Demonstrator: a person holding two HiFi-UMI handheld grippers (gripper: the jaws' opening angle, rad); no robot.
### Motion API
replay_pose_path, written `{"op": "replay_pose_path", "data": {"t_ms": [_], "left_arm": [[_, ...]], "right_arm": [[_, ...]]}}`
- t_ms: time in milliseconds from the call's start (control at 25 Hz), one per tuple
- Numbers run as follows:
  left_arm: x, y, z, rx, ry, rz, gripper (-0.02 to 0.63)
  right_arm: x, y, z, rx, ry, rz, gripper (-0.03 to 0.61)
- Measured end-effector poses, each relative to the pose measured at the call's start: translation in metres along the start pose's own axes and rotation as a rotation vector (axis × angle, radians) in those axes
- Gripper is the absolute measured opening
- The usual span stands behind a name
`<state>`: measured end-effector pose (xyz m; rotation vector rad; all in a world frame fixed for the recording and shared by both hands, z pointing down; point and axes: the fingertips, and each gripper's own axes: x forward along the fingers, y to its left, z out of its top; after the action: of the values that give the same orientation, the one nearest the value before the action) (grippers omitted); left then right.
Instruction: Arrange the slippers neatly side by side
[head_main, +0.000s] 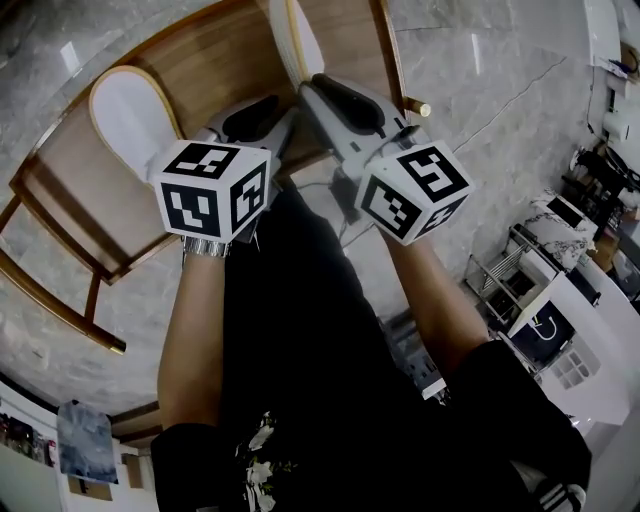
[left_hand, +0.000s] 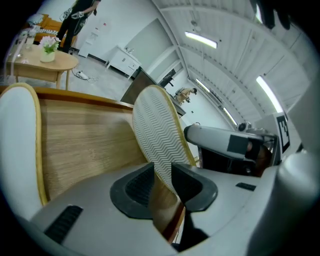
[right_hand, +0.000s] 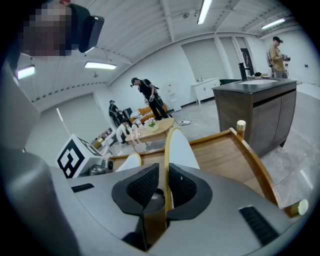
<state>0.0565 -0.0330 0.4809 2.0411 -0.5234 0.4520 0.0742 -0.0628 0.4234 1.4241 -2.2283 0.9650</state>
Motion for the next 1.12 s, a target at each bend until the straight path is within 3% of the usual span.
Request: {"op": "replay_pose_path", "data": {"t_ms": [200, 480, 640, 880, 1120], "left_arm": [[-0.009, 0.005, 0.0, -0.019, -0.009, 0.007, 0.098], [-0.02, 0.013, -0.007, -0.024, -0.004, 0.014, 0.098], [-0.023, 0.02, -0.009, -0.042, -0.009, 0.026, 0.098], [-0.04, 0.026, -0.011, -0.074, -0.036, 0.06, 0.098], [-0.045, 0.033, -0.01, -0.103, -0.057, 0.069, 0.098]], "right_arm": [[0.004, 0.01, 0.004, 0.092, -0.05, 0.078, 0.047], [0.011, 0.013, 0.008, 0.079, -0.077, 0.103, 0.046], [0.016, -0.004, 0.014, 0.005, -0.056, 0.08, 0.053], [0.02, -0.014, 0.014, -0.184, 0.052, 0.096, 0.104], [0.037, -0.013, 0.004, -0.218, 0.104, 0.123, 0.106]]}}
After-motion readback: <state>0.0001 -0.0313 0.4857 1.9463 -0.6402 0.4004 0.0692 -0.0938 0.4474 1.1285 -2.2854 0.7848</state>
